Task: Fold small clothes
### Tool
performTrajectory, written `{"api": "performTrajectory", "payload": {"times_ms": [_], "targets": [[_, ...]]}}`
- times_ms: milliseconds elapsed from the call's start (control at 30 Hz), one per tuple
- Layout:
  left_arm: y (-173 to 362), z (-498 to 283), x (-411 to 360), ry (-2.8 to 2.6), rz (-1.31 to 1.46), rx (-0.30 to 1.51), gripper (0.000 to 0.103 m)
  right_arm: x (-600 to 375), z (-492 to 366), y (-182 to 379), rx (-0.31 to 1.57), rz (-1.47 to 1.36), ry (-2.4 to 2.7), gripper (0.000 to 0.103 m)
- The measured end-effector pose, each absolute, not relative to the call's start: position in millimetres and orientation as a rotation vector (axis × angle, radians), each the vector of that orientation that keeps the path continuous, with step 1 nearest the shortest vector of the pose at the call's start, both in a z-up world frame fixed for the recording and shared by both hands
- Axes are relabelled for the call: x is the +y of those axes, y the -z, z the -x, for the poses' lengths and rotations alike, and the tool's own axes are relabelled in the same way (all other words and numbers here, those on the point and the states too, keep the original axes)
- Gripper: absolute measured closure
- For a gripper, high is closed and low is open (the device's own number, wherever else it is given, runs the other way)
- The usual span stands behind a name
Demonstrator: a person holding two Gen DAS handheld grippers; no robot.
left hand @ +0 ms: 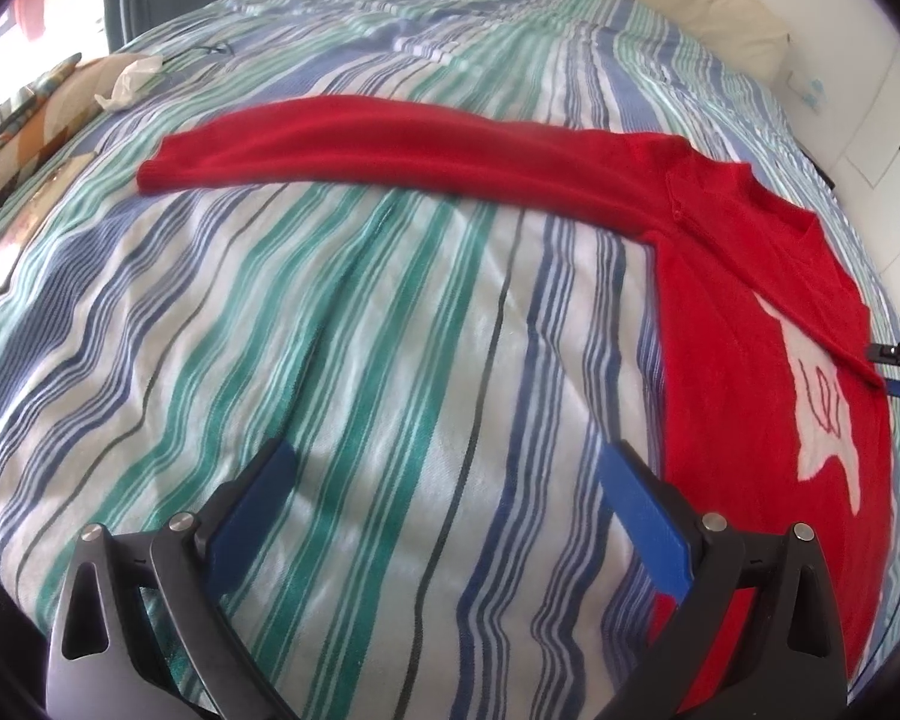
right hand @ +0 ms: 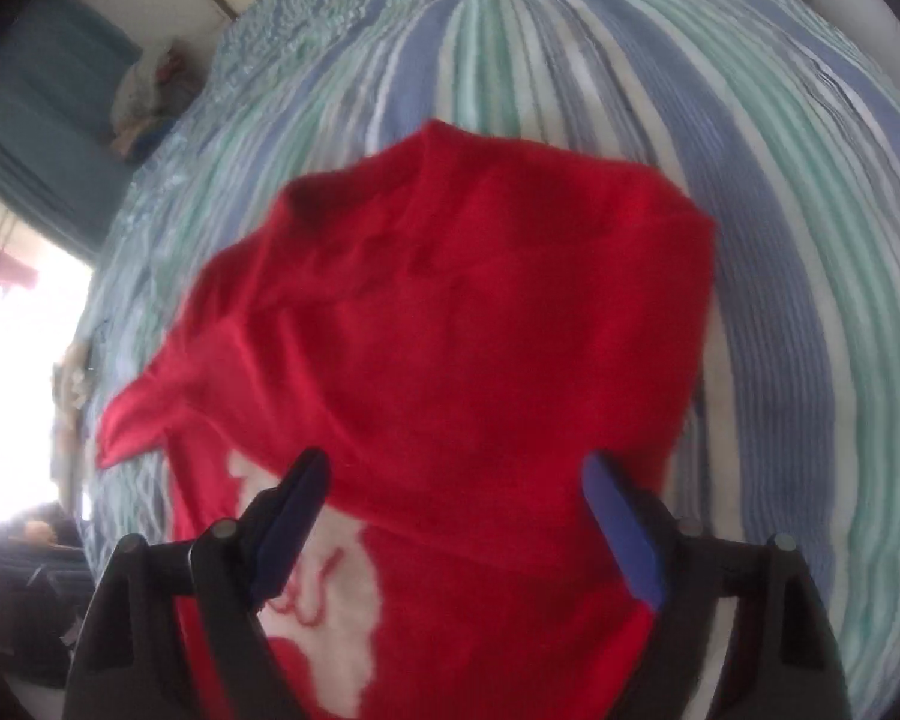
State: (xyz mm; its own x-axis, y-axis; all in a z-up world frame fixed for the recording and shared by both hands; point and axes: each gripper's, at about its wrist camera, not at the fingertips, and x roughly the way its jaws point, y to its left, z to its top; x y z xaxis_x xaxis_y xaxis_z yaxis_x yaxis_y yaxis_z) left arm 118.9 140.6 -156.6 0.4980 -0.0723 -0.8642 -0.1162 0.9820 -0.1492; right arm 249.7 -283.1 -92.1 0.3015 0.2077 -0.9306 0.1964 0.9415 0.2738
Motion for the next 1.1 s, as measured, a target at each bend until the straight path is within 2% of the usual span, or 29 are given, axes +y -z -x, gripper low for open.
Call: {"api": "performTrajectory", "payload": {"times_ms": [67,167,267,300,333,367,400,433,500,600,733,900,967,1100], "targets": [[157,-119,143,-0.030,0.208,1.052,0.002,-312,-240,102,1.260,-0.322,0.109,0.025],[160,-122,143,-0.034,0.218,1.060,0.002,-343,-228,94,1.174,-0.445,0.108,0.025],[163,-124,139,-0.041,0.198,1.062,0.002,-345,-235,94,1.189,-0.430,0.080,0.025],[163,-123,138,-0.044,0.188,1.062,0.002,-341,-238,96,1.203,-0.422,0.046,0.028],[163,-122,137,-0.045,0.180,1.060,0.002,-336,-241,101,1.225,-0.426,0.003,0.038],[163,-122,136,-0.046,0.176,1.059,0.002,-327,-244,105,1.245,-0.416,-0.032,0.053],[163,-121,137,-0.046,0.175,1.058,0.002,-322,-244,107,1.250,-0.354,-0.007,0.100],[162,-119,137,-0.047,0.177,1.056,0.002,-323,-244,107,1.241,-0.291,0.050,0.097],[162,-118,138,-0.047,0.181,1.056,0.002,-332,-236,108,1.222,-0.284,0.153,0.097],[163,-120,137,-0.045,0.176,1.060,0.002,-353,-227,114,1.228,-0.300,0.252,0.101],[163,-120,135,-0.038,0.172,1.058,0.002,-358,-213,93,1.160,-0.305,0.185,0.097],[163,-120,132,-0.039,0.160,1.059,0.002,-321,-212,55,1.022,-0.309,-0.116,0.097],[164,-119,132,-0.039,0.156,1.061,0.002,-303,-219,64,1.073,-0.288,-0.177,0.097],[167,-118,133,-0.048,0.149,1.081,0.001,-303,-216,118,1.279,-0.239,-0.051,0.098]]}}
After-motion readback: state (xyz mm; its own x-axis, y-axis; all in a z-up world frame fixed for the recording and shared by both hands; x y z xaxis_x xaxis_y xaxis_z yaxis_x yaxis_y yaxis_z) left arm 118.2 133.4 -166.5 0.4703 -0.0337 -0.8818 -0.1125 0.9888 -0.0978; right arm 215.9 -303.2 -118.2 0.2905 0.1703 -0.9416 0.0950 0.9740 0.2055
